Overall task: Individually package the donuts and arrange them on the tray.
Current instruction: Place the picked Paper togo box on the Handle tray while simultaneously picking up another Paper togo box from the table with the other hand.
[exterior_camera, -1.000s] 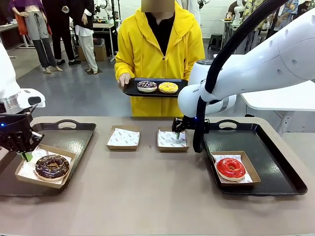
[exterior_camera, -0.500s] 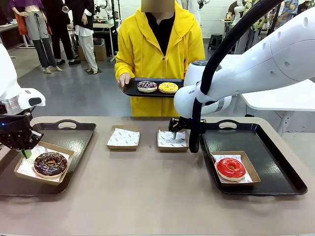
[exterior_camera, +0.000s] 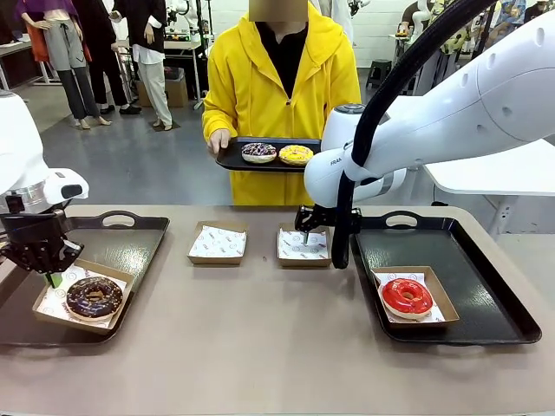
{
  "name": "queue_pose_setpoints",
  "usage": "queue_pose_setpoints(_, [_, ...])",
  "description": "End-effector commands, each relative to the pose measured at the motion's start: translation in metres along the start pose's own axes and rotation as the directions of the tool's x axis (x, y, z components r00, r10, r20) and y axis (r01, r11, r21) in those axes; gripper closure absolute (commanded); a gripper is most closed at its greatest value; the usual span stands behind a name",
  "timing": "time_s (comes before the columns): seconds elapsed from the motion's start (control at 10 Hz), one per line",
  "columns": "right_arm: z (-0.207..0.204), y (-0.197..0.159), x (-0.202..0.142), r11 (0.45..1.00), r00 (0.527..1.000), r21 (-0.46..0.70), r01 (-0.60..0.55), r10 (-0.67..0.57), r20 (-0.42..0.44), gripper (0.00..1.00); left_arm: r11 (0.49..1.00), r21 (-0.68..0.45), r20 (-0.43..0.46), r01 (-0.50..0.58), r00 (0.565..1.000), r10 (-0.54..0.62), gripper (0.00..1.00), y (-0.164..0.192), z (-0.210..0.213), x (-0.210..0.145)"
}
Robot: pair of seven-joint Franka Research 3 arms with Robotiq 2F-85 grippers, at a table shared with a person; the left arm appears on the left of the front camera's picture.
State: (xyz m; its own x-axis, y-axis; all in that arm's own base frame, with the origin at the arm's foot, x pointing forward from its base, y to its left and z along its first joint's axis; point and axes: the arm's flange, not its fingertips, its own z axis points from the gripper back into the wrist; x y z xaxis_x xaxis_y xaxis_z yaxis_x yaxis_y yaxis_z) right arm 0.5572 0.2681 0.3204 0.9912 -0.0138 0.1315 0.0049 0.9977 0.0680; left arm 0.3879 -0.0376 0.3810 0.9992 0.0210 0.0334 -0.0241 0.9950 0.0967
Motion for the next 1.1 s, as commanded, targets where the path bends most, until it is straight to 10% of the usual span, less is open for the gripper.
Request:
queue_pose_setpoints(0.0, [0.0015,0.0054,-0.0018,0.999,0.999,-0.040,0.019,-0.017,0.036,0.00,0.999,0.021,0.022,0.028,0.999,-0.028,0.99,0.0064,-0.0217,-0.0305])
queue_pose_setpoints(0.1, [0.0007,0.0047,-0.0014,0.999,0.999,-0.041,0.014,-0.013,0.034,0.00,0.999,0.020,0.024,0.038,0.999,-0.038,0.99,0.0059,-0.0218,-0.0303])
queue_pose_setpoints(0.2, [-0.0004,0.0031,-0.0019,0.999,0.999,-0.042,-0.026,0.028,0.042,0.00,0.999,0.009,0.017,0.045,0.999,-0.045,0.73,0.0055,-0.0224,-0.0301])
queue_pose_setpoints(0.3, [-0.0004,0.0027,-0.0016,0.999,0.999,-0.042,-0.026,0.027,0.038,0.59,0.999,0.004,0.015,0.053,0.998,-0.053,0.45,0.0050,-0.0223,-0.0301])
queue_pose_setpoints(0.4, [0.0003,0.0027,-0.0014,0.999,0.999,-0.032,-0.014,0.015,0.035,0.59,0.998,0.002,0.013,0.056,0.998,-0.056,0.18,0.0052,-0.0219,-0.0303])
queue_pose_setpoints(0.5, [0.0008,0.0026,-0.0011,1.000,0.999,-0.028,-0.009,0.010,0.030,1.00,0.998,-0.001,0.012,0.061,0.998,-0.061,0.00,0.0052,-0.0214,-0.0302])
queue_pose_setpoints(0.6, [0.0008,0.0022,-0.0014,1.000,1.000,-0.029,-0.009,0.010,0.027,0.64,0.998,-0.006,0.008,0.065,0.998,-0.065,0.00,0.0049,-0.0215,-0.0302])
queue_pose_setpoints(0.7, [0.0009,0.0016,-0.0014,1.000,1.000,-0.028,-0.007,0.007,0.023,1.00,0.998,-0.009,0.008,0.068,0.998,-0.068,0.00,0.0047,-0.0212,-0.0302])
queue_pose_setpoints(0.8, [0.0011,0.0011,-0.0015,1.000,1.000,-0.028,-0.004,0.005,0.021,1.00,0.998,-0.011,0.008,0.069,0.998,-0.068,0.13,0.0049,-0.0206,-0.0304])
queue_pose_setpoints(1.0, [0.0016,0.0004,-0.0013,1.000,1.000,-0.026,0.001,0.000,0.021,1.00,0.997,-0.017,0.009,0.069,0.998,-0.069,0.00,0.0059,-0.0192,-0.0309])
